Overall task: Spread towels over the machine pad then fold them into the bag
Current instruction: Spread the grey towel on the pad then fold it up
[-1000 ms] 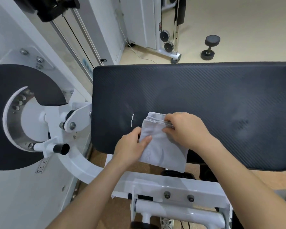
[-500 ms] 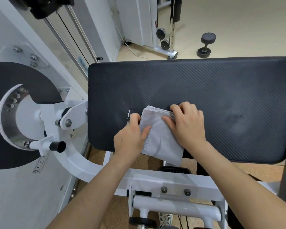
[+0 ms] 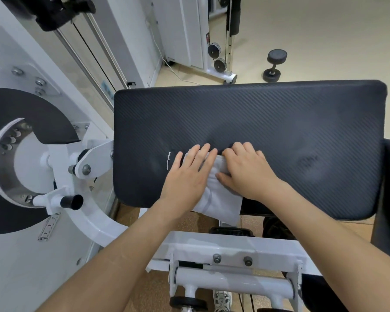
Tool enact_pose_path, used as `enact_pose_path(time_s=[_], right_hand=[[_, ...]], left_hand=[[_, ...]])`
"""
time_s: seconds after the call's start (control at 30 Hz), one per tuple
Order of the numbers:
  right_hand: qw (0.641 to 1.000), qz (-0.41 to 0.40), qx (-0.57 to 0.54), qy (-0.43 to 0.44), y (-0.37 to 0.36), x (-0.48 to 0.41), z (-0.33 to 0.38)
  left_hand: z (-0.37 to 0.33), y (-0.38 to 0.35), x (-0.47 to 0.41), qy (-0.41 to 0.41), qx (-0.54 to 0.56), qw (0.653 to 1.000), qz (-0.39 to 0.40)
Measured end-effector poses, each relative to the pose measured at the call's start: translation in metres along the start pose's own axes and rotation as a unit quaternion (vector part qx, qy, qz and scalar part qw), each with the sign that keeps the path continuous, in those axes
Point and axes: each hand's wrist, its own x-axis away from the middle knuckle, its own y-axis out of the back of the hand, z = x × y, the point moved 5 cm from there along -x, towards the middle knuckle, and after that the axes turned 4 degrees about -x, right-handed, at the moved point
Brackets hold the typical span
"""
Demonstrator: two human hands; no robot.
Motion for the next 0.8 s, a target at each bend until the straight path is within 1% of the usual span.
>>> enact_pose_path(time_s=[0.1,0.13,0.2,0.3,0.37,0.4,0.43,0.47,0.53,0.57,0.6,0.63,0.67,0.8], right_hand=[[0.998,0.06,-0.003,0.034,0.003,-0.004,0.006],[0.995,0.093,-0.029,0.034,0.005,-0.005,0.007],[0.982,0.156,-0.104,0.027,0.007,-0.008,0.008],[0.962,0.213,-0.17,0.014,0.014,-0.01,0.009],[0.954,0.228,-0.193,0.015,0.027,-0.011,0.009],[0.955,0.219,-0.197,0.023,0.037,-0.013,0.009],[0.96,0.195,-0.199,0.029,0.05,-0.015,0.009],[0.968,0.15,-0.197,0.036,0.066,-0.017,0.009],[0.986,0.02,-0.154,0.063,0.1,-0.021,0.011],[0.989,-0.039,-0.117,0.076,0.114,-0.021,0.013],[0.99,-0.079,-0.079,0.082,0.12,-0.02,0.015],[0.991,-0.097,-0.04,0.085,0.12,-0.018,0.016],[0.991,-0.098,-0.005,0.092,0.112,-0.015,0.017],[0.985,-0.02,0.087,0.146,0.034,0.009,0.016]], left_hand=[[0.002,0.008,-0.001,0.011,0.019,1.0,-0.01],[0.004,0.012,-0.003,0.018,0.025,1.0,0.001],[0.008,0.021,-0.012,0.031,0.04,0.997,0.053],[0.016,0.035,-0.023,0.027,0.069,0.985,0.153],[0.025,0.045,-0.024,0.029,0.153,0.962,0.225],[0.03,0.052,-0.024,0.04,0.208,0.949,0.236],[0.035,0.061,-0.025,0.05,0.247,0.942,0.219],[0.041,0.074,-0.028,0.053,0.257,0.951,0.166],[0.05,0.102,-0.034,0.037,0.19,0.98,-0.044],[0.052,0.113,-0.033,0.028,0.14,0.98,-0.14],[0.052,0.117,-0.029,0.028,0.098,0.974,-0.204],[0.051,0.115,-0.026,0.027,0.065,0.969,-0.236],[0.048,0.107,-0.022,0.022,0.037,0.97,-0.239],[0.019,0.05,0.005,-0.048,-0.004,0.988,-0.15]])
